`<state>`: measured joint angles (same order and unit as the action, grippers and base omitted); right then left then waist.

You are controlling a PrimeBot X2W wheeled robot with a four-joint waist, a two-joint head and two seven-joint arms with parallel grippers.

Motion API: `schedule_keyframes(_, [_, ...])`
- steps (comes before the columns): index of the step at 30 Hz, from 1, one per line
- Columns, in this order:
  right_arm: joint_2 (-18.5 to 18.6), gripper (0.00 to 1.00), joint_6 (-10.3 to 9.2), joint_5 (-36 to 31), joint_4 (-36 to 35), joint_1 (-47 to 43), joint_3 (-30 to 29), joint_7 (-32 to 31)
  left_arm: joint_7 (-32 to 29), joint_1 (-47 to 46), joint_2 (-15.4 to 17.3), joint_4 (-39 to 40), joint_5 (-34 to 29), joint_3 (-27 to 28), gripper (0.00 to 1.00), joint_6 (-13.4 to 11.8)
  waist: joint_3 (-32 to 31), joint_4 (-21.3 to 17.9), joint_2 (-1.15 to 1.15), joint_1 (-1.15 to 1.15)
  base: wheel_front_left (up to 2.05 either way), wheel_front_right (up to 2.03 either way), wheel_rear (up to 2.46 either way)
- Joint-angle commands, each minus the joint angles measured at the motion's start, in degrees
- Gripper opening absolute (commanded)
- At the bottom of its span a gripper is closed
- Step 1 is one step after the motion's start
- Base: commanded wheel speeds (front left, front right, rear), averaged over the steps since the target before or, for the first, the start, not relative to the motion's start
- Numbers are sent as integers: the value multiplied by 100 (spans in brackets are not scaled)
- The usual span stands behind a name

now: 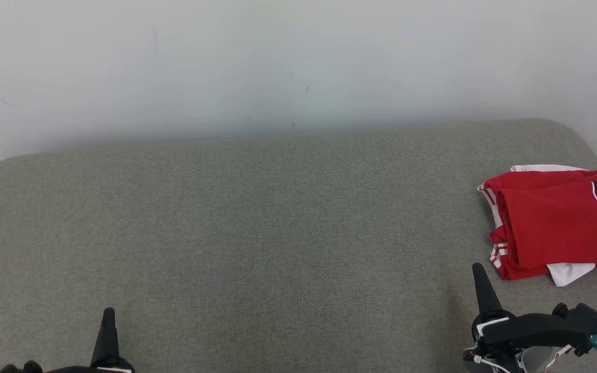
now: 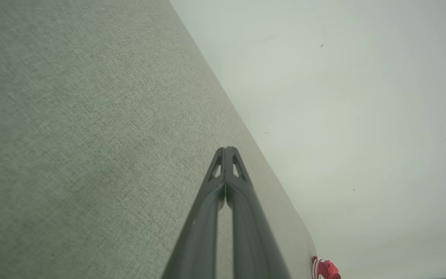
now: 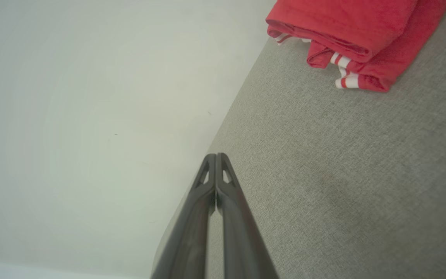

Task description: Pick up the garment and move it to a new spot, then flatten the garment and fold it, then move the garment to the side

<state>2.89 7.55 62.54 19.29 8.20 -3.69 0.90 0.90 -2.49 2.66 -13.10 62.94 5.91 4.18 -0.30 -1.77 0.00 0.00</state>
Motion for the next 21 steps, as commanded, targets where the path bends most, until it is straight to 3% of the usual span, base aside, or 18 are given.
schedule_keyframes(1, [-1,0,-6,202,-96,11,-27,-49,-47,-118,25,34,177,20,0,46,1,5,0,0,0,0,0])
schedule_keyframes(21, [-2,0,-8,1263,-270,-78,-128,-321,-314,-235,28,-16,1233,40,0,158,16,61,0,0,0,0,0])
